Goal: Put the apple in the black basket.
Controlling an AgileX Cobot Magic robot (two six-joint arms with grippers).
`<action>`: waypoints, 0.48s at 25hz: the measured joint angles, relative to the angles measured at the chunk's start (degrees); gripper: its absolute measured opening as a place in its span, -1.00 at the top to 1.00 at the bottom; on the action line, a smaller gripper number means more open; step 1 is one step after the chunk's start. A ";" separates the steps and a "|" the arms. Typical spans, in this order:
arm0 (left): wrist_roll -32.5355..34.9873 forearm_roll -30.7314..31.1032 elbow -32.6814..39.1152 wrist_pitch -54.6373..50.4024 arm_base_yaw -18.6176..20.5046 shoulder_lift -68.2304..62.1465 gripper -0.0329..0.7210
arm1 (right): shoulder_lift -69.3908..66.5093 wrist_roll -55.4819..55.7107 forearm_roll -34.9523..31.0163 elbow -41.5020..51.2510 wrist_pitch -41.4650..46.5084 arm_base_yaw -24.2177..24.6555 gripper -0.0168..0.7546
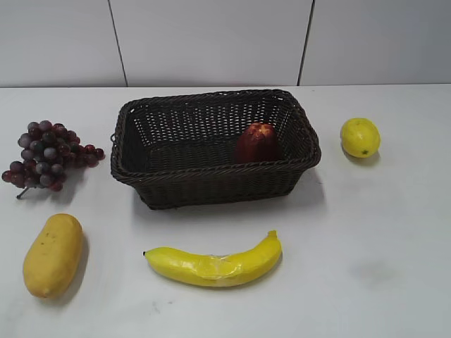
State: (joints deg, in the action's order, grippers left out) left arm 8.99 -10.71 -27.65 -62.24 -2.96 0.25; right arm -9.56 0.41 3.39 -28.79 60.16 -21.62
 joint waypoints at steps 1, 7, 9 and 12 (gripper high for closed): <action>0.00 0.00 0.00 0.00 0.00 0.00 0.29 | 0.14 0.00 -0.22 0.24 -0.09 0.00 -0.58; 0.00 0.00 0.00 0.00 0.00 0.00 0.29 | 0.25 -0.41 -0.40 0.38 -0.60 0.00 -0.58; 0.00 0.00 0.00 0.00 0.00 0.00 0.29 | 0.25 -0.41 -0.40 0.38 -0.60 0.00 -0.58; 0.00 0.00 0.00 0.00 0.00 0.00 0.29 | 0.25 -0.41 -0.40 0.38 -0.64 0.05 -0.58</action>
State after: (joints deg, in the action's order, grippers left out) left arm 8.99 -10.71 -27.65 -62.24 -2.96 0.25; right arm -9.31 0.00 2.99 -28.41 59.52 -21.58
